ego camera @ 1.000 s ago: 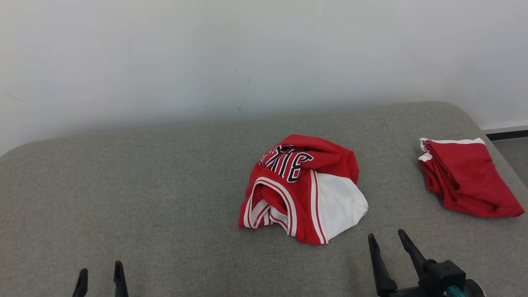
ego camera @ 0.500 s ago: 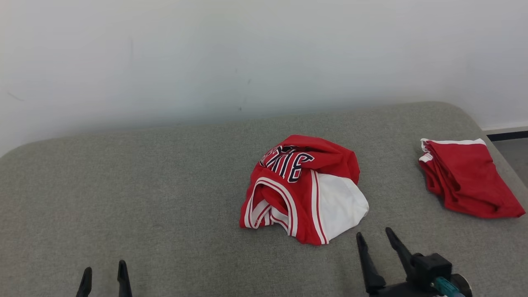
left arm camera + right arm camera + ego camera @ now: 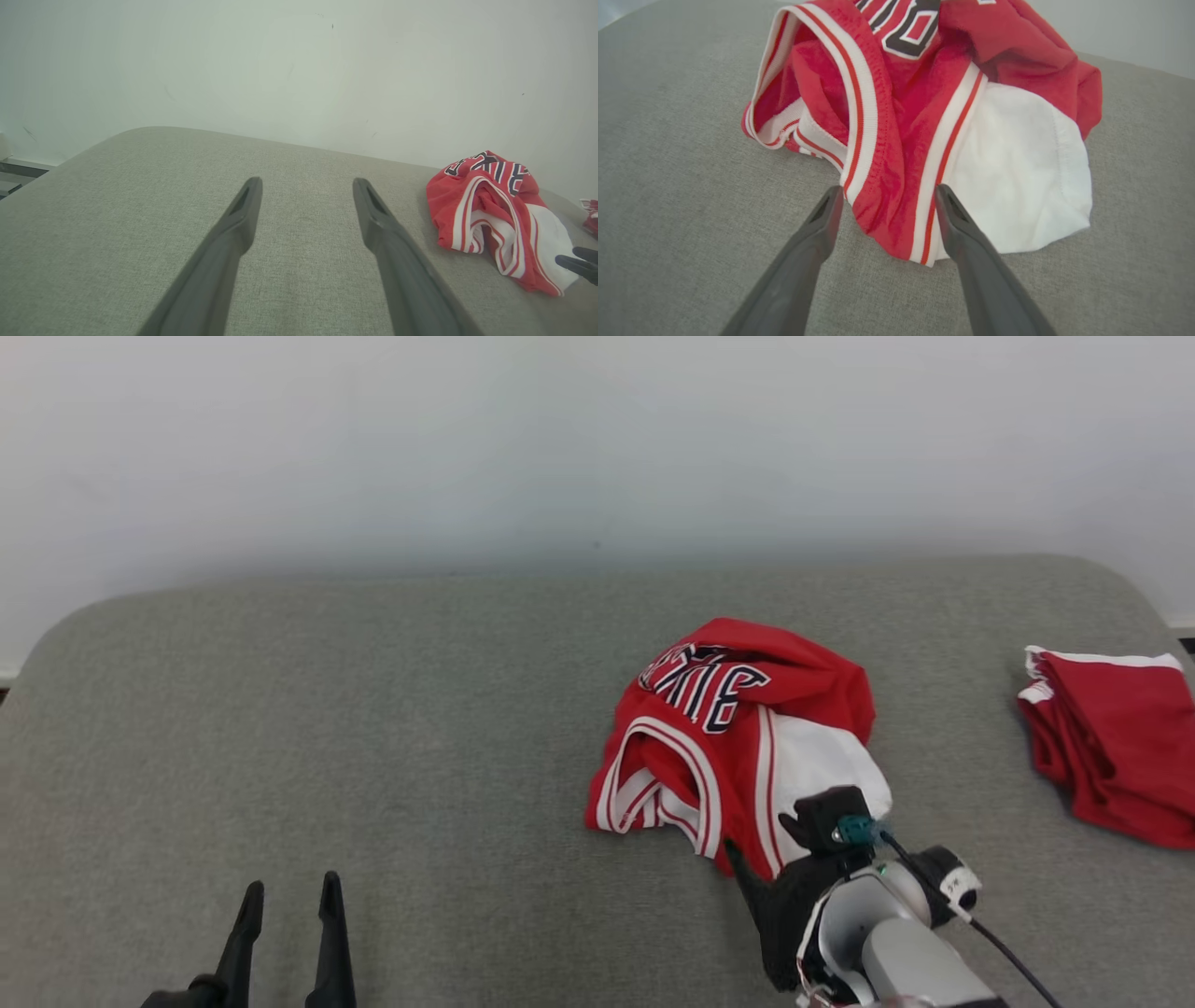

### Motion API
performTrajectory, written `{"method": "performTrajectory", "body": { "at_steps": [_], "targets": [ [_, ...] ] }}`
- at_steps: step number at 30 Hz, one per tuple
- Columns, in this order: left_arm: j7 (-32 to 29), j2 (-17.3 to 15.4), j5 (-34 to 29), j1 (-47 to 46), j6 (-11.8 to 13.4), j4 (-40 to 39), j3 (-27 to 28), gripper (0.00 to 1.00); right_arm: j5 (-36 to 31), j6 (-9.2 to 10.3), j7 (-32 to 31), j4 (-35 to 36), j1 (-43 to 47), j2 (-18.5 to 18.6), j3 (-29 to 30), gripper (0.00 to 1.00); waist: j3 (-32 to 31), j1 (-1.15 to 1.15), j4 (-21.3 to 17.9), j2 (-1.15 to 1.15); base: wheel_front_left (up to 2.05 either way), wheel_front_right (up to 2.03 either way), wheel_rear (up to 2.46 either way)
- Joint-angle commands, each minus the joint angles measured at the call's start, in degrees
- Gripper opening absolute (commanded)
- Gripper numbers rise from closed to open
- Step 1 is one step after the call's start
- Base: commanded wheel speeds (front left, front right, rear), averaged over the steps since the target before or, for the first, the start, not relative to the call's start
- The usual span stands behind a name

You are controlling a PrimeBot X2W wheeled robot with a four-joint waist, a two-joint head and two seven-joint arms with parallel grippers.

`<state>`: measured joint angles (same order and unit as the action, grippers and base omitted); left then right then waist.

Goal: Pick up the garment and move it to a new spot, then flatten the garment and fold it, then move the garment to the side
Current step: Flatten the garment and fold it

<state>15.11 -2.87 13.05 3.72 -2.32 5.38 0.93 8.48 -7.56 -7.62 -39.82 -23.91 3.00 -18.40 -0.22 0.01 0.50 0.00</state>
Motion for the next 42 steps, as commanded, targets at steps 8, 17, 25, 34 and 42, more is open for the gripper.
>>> {"method": "performTrajectory", "body": {
  "at_steps": [8,17,25,34,42],
  "targets": [
    [0.0,0.0,1.2,-2.4,0.3,1.0,-2.0,1.00,-5.1,0.17,-0.7,-11.5,-6.0,-0.1,0.5,1.00,3.2,-0.01,7.0,0.00,0.00,0.00,0.00],
    [0.0,0.0,1.3,-1.0,0.5,1.8,-1.5,1.00,-0.8,0.17,3.9,-13.2,-6.8,-0.1,-2.6,0.00,1.0,-0.01,7.6,0.00,0.00,0.00,0.00],
    [0.0,0.0,1.6,0.9,1.5,0.7,-0.8,1.00,15.4,0.17,5.7,-0.4,-9.5,-0.1,-13.5,0.00,-1.2,-0.01,4.4,0.00,0.00,0.00,0.00],
    [0.0,0.0,2.4,1.2,2.1,-0.3,-0.5,1.00,39.3,0.16,10.5,10.8,-22.6,-0.1,-21.4,0.00,-1.6,-0.01,1.8,0.00,0.00,0.00,0.00],
    [0.0,0.0,2.5,1.5,2.1,-0.2,-1.2,1.00,56.2,0.16,21.1,6.8,-37.6,-0.1,-26.0,0.00,-1.2,-0.01,1.1,0.00,0.00,0.00,0.00]
  ]
}}
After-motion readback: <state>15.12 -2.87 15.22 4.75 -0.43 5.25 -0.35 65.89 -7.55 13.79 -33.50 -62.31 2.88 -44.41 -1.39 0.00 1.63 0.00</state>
